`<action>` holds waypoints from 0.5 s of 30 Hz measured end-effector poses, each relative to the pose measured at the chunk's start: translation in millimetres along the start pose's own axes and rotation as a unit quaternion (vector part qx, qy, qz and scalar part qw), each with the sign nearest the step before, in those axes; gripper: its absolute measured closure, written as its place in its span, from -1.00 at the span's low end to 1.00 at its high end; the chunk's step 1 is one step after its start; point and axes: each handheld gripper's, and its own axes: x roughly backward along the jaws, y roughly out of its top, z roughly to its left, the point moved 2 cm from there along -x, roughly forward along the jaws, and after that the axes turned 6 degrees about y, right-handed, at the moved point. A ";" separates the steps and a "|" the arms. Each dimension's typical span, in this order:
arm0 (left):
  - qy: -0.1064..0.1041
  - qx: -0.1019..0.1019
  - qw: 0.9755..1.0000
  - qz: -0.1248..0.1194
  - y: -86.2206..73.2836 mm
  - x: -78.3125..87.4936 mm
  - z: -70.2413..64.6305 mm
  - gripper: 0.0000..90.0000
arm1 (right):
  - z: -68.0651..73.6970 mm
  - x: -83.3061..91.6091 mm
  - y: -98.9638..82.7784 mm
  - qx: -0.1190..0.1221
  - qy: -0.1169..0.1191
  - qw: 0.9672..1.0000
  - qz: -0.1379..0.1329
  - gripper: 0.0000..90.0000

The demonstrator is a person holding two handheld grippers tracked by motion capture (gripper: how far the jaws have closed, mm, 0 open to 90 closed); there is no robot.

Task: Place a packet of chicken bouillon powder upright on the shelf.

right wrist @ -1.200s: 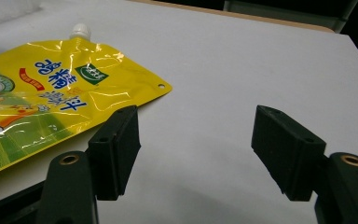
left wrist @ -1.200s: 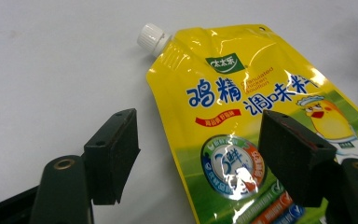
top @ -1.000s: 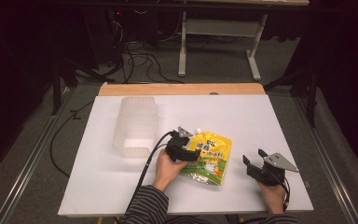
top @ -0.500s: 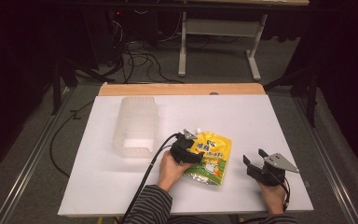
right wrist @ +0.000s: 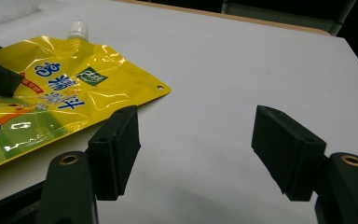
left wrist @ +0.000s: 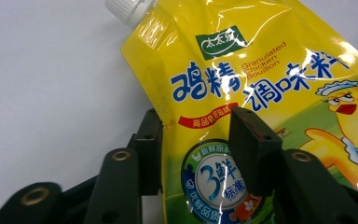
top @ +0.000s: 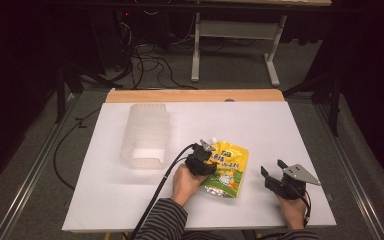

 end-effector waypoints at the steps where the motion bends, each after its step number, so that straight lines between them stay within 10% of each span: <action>1: -0.005 -0.002 1.000 0.003 -0.5 1.4 -0.3 0.39 | -0.2 -0.2 0.1 0.001 0.000 1.000 0.001 -0.27; 15: -0.045 -0.028 0.998 -0.020 -0.6 10.7 -2.2 0.99 | 0.5 -0.3 0.1 0.003 -0.002 1.000 0.001 -0.28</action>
